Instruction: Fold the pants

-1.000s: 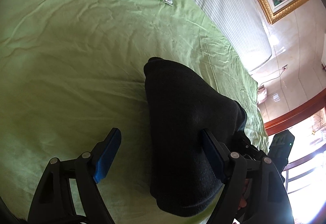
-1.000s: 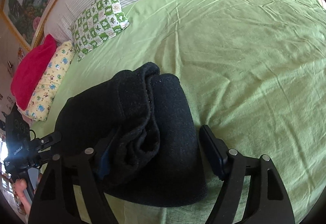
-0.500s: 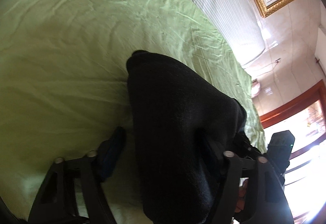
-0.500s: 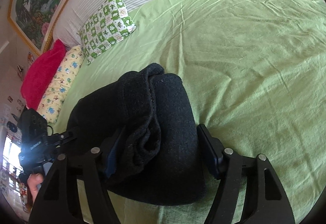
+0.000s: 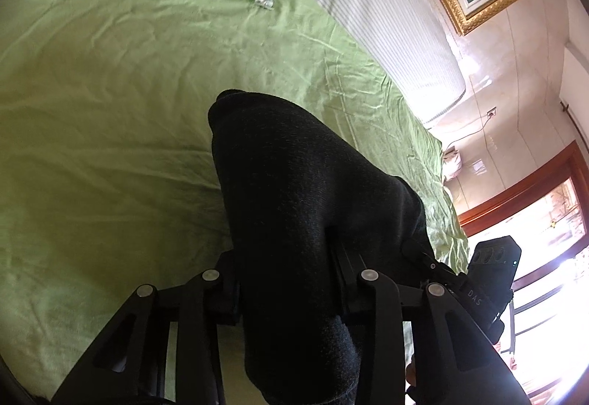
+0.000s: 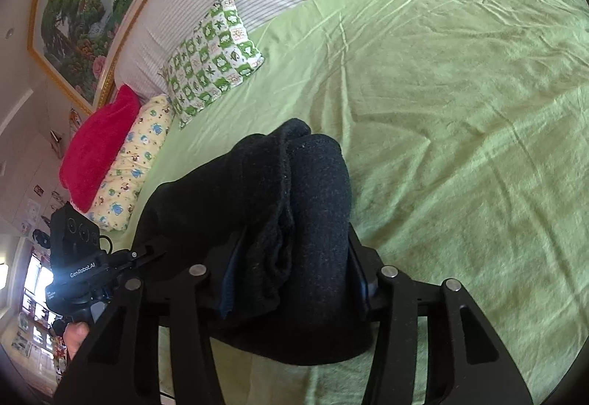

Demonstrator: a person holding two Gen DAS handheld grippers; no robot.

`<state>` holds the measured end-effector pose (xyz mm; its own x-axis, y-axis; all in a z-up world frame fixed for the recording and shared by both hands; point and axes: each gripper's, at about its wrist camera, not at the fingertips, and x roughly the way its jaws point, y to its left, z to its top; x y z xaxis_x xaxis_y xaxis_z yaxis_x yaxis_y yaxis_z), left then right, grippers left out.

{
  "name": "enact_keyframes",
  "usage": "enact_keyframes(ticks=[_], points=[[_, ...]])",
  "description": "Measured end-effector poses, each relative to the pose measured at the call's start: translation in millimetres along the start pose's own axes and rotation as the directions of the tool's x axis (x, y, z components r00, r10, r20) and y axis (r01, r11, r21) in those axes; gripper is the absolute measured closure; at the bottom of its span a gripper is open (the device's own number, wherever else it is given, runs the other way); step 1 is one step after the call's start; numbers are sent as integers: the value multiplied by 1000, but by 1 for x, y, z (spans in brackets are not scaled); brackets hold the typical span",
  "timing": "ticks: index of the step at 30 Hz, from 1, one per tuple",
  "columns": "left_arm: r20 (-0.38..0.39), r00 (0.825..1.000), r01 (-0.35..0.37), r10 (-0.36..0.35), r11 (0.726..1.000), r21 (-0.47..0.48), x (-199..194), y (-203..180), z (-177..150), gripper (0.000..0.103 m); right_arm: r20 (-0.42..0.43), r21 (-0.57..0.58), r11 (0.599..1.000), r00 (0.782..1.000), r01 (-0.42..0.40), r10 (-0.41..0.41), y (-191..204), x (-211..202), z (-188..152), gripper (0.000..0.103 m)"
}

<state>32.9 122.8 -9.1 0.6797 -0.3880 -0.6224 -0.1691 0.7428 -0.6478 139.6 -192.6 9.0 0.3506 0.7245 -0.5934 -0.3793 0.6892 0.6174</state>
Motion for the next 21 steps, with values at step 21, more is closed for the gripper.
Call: enact_keyframes(ticks=[21], points=[[155,984,-90,85,996,25,-95,16,8,67,-24,-83,991,994,-104,103,73,20,11,54]])
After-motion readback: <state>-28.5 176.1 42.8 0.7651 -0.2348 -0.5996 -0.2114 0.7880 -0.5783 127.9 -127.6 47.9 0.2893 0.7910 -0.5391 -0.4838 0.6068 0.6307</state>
